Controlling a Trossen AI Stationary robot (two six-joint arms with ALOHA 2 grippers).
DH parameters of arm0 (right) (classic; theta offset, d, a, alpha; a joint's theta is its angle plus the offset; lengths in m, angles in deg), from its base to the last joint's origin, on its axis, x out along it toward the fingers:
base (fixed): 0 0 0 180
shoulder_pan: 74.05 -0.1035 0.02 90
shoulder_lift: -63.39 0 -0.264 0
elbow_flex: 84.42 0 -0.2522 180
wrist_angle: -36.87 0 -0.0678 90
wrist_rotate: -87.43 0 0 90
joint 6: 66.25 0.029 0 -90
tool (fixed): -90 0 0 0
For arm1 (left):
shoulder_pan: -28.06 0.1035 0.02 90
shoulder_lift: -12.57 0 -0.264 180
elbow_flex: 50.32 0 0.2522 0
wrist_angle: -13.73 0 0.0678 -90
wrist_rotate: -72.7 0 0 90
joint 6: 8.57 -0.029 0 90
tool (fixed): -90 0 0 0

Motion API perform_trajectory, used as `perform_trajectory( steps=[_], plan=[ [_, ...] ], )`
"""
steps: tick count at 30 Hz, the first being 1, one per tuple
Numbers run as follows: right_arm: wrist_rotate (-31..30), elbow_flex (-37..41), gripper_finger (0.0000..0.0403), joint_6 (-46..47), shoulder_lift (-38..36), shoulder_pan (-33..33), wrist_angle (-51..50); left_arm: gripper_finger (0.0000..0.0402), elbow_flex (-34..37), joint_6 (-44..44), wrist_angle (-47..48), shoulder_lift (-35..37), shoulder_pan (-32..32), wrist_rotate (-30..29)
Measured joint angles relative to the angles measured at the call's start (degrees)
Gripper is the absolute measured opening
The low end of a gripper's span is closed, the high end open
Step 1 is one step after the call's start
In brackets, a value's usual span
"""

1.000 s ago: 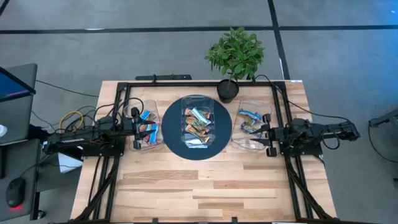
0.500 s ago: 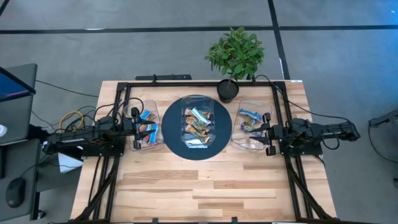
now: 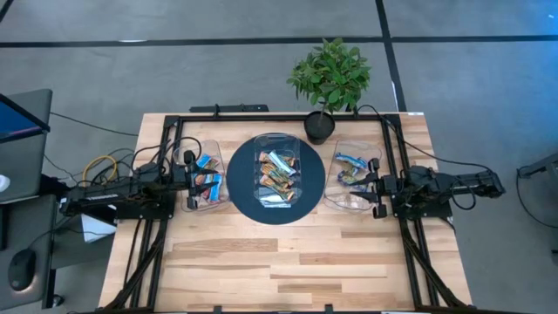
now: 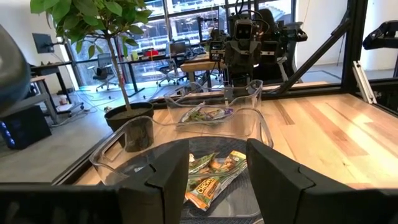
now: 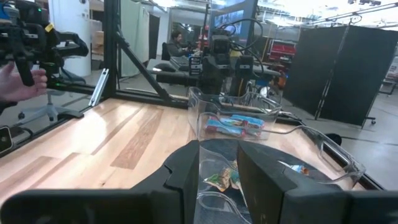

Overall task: Pick and place Granola Bars by type
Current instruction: Return to Home Position

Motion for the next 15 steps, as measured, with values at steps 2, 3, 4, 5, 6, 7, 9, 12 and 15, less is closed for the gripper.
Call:
perform_trajectory(
  steps=[2, 3, 4, 5, 6, 7, 9, 12, 15],
  plan=[
    [0.0, 0.0, 0.0102, 0.0, 0.0, 0.0, 0.0, 0.0155, 0.02, 0.21, 0.0, 0.0, 0.0, 0.0],
    [0.0, 0.0, 0.0102, 0.0, 0.0, 0.0, 0.0, 0.0155, 0.01, 0.22, 0.0, 0.0, 0.0, 0.0],
    [0.0, 0.0, 0.0102, 0.0, 0.0, 0.0, -0.02, 0.0155, 0.02, 0.14, 0.0, 0.0, 0.01, 0.0],
    [0.0, 0.0, 0.0102, 0.0, 0.0, 0.0, -0.02, 0.0155, 0.02, -0.05, 0.0, 0.0, 0.0, 0.0],
    [0.0, 0.0, 0.0102, 0.0, 0.0, 0.0, -0.02, 0.0155, 0.01, -0.05, 0.0, 0.0, 0.0, 0.0],
    [0.0, 0.0, 0.0102, 0.0, 0.0, 0.0, -0.02, 0.0155, 0.0, 0.01, 0.0, 0.0, 0.02, 0.0],
    [0.0, 0.0, 0.0102, 0.0, 0.0, 0.0, -0.02, 0.0155, 0.0, 0.11, 0.0, 0.0, 0.01, 0.0],
    [0.0, 0.0, 0.0102, 0.0, 0.0, 0.0, -0.04, 0.0155, 0.02, -0.27, 0.0, 0.0, 0.0, 0.0],
    [-0.01, 0.0, 0.0102, 0.0, 0.0, 0.0, -0.06, 0.0155, 0.01, -0.18, 0.0, 0.0, 0.01, 0.0]
  ],
)
